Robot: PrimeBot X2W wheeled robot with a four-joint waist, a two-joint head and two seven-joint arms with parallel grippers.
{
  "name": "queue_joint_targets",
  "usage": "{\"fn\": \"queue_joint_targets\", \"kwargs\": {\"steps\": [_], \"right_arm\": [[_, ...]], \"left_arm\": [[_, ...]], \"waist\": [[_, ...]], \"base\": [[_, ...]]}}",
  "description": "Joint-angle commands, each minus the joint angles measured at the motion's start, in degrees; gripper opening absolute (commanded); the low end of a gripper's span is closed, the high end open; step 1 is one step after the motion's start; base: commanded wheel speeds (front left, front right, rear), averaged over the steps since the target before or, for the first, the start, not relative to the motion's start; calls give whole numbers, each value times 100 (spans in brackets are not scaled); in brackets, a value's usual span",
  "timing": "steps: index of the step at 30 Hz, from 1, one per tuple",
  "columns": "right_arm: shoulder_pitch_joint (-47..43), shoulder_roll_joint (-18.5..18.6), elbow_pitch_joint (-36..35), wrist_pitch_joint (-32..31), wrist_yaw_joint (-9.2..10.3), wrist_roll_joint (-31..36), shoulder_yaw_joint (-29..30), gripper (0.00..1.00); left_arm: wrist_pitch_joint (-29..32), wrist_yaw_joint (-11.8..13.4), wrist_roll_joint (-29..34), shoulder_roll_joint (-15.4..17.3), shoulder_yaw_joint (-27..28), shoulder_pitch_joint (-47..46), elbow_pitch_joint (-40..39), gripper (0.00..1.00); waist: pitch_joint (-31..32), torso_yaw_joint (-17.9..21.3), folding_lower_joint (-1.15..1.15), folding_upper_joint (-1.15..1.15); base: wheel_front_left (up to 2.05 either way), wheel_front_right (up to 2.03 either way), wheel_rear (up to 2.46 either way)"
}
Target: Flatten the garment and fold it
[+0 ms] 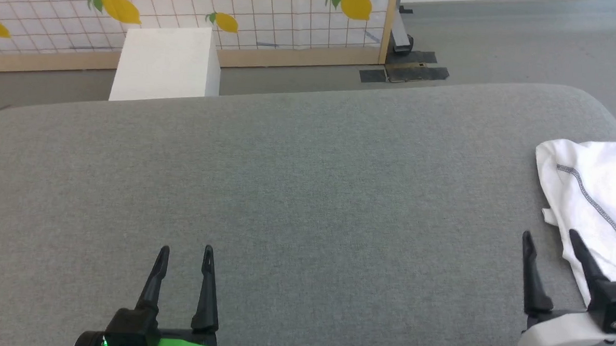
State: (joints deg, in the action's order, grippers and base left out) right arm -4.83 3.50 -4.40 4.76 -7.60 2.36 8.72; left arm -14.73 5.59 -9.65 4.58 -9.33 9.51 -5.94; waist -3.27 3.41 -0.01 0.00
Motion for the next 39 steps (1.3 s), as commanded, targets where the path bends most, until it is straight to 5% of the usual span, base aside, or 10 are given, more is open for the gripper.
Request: {"fn": "queue_joint_targets", "kwargs": {"steps": [1,13,14,39], "right_arm": [[-83,-30,45,127,11,116,-45,100],[-208,-61,333,407,11,-18,-106,100],[-135,-51,327,368,0,14,-108,0],[-35,-51,345,231,2,-24,-230,0]], "left_arm": [[-27,-27,-16,17,33,76,34,100],[-27,-30,-24,-98,23,246,181,100],[0,-24,-2,-87,14,163,173,0],[237,-109,153,-100,151,-18,239,0]], "waist": [[33,-48,1,0],[105,-145,1,0],[102,-142,1,0],[141,-177,1,0]], "base": [[0,0,0],[0,0,0],[0,0,0],[0,0,0]]}}
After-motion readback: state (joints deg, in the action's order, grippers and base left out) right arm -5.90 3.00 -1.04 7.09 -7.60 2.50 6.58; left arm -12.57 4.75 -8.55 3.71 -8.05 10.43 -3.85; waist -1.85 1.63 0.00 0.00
